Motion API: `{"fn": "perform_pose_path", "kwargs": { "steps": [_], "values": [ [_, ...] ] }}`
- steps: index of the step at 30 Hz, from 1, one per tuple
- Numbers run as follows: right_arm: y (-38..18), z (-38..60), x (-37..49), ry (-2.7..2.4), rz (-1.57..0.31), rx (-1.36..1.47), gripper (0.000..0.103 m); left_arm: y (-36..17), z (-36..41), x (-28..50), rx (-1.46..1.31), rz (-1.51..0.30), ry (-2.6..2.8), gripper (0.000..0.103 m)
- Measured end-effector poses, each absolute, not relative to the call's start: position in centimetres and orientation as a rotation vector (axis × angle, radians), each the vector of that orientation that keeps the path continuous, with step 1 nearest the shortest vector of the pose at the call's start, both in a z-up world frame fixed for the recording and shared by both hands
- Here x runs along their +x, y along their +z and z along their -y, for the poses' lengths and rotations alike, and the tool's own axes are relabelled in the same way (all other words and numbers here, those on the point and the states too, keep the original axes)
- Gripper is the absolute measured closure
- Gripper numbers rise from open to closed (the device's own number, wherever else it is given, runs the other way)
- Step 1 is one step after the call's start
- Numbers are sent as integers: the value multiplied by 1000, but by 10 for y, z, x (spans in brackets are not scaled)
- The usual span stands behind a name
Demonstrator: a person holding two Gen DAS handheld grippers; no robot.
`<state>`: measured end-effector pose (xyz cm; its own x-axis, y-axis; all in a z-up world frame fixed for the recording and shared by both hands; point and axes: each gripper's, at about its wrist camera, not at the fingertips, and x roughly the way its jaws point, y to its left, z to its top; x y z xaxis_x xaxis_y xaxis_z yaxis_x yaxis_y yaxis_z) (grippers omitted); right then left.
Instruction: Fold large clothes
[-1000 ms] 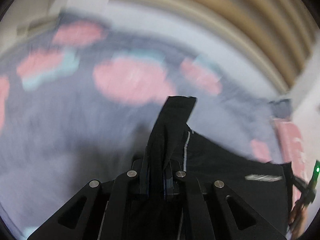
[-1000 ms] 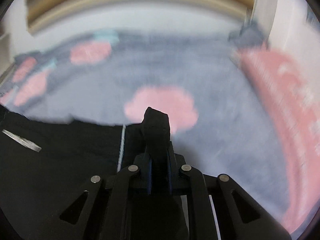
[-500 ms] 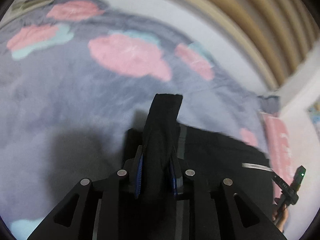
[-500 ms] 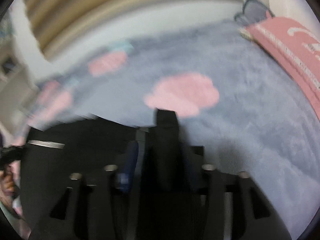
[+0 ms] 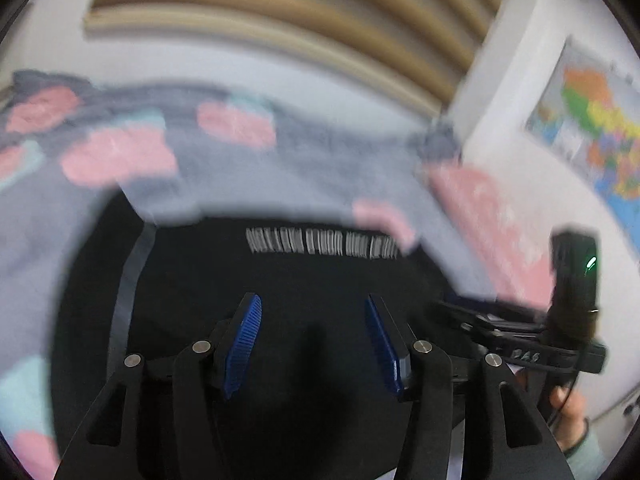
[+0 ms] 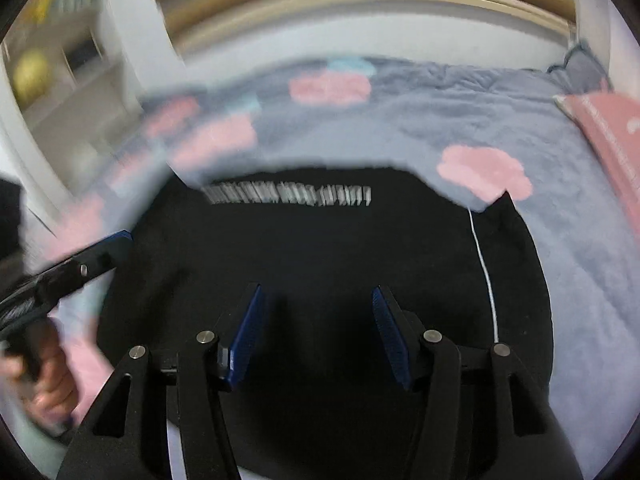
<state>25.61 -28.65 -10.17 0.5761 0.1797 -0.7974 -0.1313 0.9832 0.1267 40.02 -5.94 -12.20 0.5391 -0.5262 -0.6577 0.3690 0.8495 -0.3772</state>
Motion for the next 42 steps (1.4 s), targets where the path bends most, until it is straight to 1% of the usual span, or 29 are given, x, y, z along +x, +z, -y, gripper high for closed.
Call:
{"fn": "perform_pose_path", "kwargs": {
  "steps": [1,2,4,5,8,11,15,17,19,21,23,25,26,30,35,39,42],
  "values": [
    [-119,279,261,161,-991,18,41,-148,72,409,-190,-945,-521,48],
    [-139,273,267,143,-1038,-17,40,-166,75,416,-190,-1000,-502,48],
    [-157,274,270,129,-1040,-10,40,-190,72,428,-252,-1047,-487,49],
    [-159,276,270,129,-1033,6,40,-191,69,430,-275,-1047,-489,49],
    [-157,276,269,125,-1033,6,40,-188,72,429,-250,-1017,-490,48],
    [-138,273,272,143,-1041,-8,40,-174,69,425,-264,-1000,-496,48],
    [-101,271,292,125,-932,-34,40,-139,63,426,-294,-902,-474,48],
    [-95,277,313,120,-917,22,40,-132,61,442,-285,-877,-401,48],
    [-106,288,339,102,-960,68,40,-143,52,464,-328,-927,-333,48],
    [-131,293,363,83,-1025,77,40,-167,42,490,-372,-1001,-260,48],
    [-157,297,379,77,-1080,92,28,-190,41,505,-378,-1046,-246,48],
    [-172,307,385,67,-1080,156,21,-201,43,510,-382,-1048,-255,47],
    [-176,309,386,70,-1073,171,20,-203,46,511,-372,-1046,-252,46],
    [-181,305,379,56,-1038,157,19,-201,54,508,-288,-1023,-229,46],
    [-180,309,377,79,-1046,166,17,-197,39,495,-317,-989,-305,46],
    [-171,317,352,95,-1028,172,17,-188,26,478,-338,-989,-333,46],
    [-153,318,326,111,-989,169,17,-174,21,459,-341,-964,-328,46]
  ]
}}
